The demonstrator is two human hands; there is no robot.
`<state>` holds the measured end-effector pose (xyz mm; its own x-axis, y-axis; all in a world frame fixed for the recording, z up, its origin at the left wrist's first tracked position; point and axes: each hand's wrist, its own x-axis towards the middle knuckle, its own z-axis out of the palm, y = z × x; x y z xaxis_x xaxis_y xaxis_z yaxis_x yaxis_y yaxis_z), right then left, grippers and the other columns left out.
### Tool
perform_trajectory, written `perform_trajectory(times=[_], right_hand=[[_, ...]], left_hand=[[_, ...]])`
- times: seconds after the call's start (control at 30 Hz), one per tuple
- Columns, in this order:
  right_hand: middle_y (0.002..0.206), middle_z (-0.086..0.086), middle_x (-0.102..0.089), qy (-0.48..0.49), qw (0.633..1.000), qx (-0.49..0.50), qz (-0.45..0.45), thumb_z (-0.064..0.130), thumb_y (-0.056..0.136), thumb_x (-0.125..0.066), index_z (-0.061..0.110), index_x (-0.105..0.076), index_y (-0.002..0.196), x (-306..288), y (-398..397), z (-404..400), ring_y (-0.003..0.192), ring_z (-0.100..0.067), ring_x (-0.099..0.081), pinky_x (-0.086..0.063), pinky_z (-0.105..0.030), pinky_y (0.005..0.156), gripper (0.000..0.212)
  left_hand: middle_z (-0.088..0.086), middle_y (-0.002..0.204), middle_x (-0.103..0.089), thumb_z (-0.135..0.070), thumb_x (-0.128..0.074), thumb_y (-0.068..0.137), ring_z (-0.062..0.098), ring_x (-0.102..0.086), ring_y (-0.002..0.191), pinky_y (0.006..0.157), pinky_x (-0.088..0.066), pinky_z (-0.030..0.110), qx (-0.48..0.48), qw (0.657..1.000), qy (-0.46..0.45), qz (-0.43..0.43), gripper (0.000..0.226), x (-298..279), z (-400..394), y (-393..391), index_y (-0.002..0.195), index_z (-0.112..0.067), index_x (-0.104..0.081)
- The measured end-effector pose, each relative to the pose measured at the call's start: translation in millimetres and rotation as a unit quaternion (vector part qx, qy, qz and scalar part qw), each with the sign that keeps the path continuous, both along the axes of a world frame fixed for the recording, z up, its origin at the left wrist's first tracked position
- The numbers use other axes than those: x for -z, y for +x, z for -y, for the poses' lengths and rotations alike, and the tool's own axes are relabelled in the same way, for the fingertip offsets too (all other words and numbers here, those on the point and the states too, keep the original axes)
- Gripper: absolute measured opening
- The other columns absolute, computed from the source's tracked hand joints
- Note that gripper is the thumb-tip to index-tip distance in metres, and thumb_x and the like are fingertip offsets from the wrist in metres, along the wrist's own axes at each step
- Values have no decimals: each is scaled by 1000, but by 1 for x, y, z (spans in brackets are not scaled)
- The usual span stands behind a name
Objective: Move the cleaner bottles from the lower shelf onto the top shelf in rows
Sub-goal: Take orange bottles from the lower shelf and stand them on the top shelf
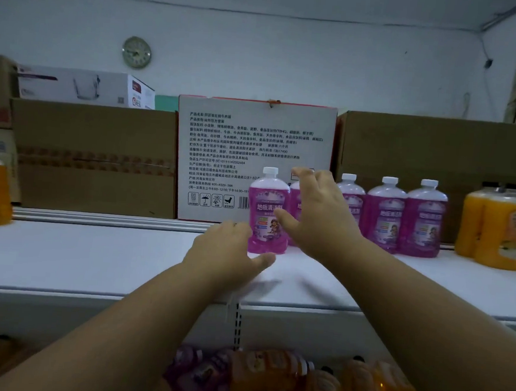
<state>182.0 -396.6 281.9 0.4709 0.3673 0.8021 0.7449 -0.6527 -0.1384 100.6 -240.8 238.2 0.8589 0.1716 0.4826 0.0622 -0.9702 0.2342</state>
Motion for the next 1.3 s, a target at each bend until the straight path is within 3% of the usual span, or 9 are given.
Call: perform_trajectory(times=[0.23,0.37,0.5,0.63,0.73,0.9,1.07,1.17,1.3], right_hand=[[132,-4,-46,13,999,-21,35,55,85,-62,27,-40,135,5,-81,81,119,-23,-48,-47,-43,95,62],[127,1,-49,-1,999,-11,41,54,87,-61,29,-39,132,29,-118,136,110,-13,-45,-40,-31,89,56],[127,2,-48,-27,999,-23,-7,50,86,-61,28,-42,134,77,-147,192,110,-8,-41,-38,-29,91,57],[121,0,-51,-36,997,-20,-71,46,84,-61,21,-50,131,131,-162,233,107,-14,-49,-40,-29,88,55],[118,1,-52,-44,993,2,-112,43,85,-66,21,-53,129,162,-158,245,103,-14,-52,-43,-30,84,50],[114,4,-49,-46,984,47,-167,48,85,-61,25,-54,125,194,-123,245,97,-15,-52,-46,-30,79,46],[111,9,-45,-70,970,112,-206,49,86,-58,30,-51,123,209,-76,240,95,-10,-48,-45,-26,76,42],[113,4,-50,-53,965,146,-209,45,85,-62,25,-55,121,215,-55,247,98,-14,-50,-43,-29,79,41],[122,4,-51,-55,954,188,-228,47,87,-62,28,-52,125,226,-32,267,105,-13,-49,-38,-24,84,43]], left_hand=[[-12,120,-57,-65,-44,88,10,-49,108,92,-42,33,30,988,24,149,52,38,83,-65,127,-31,-53],[-12,108,-59,-58,-47,87,11,-53,100,84,-43,34,61,981,6,186,43,76,137,-96,117,-29,-59],[-11,100,-56,-54,-50,85,13,-50,92,80,-46,38,77,987,-19,137,36,128,187,-109,110,-29,-59],[-9,108,-55,-60,-39,87,15,-49,99,87,-43,35,75,996,-25,27,47,183,217,-111,118,-29,-54],[-11,112,-54,-62,-38,88,12,-49,103,87,-42,32,76,996,-47,-17,50,216,221,-98,123,-30,-53],[-5,123,-58,-58,-49,89,17,-53,110,90,-48,38,48,993,-82,-70,46,252,203,-43,123,-28,-55],[-2,118,-60,-59,-46,89,19,-58,99,72,-48,34,75,985,-107,-114,45,267,209,40,125,-32,-45],[1,124,-56,-57,-47,92,22,-55,106,82,-50,40,134,976,-114,-126,48,272,235,82,131,-30,-41],[5,128,-53,-47,-55,93,26,-50,113,91,-45,42,199,971,-21,-129,41,274,268,126,126,-23,-47]])
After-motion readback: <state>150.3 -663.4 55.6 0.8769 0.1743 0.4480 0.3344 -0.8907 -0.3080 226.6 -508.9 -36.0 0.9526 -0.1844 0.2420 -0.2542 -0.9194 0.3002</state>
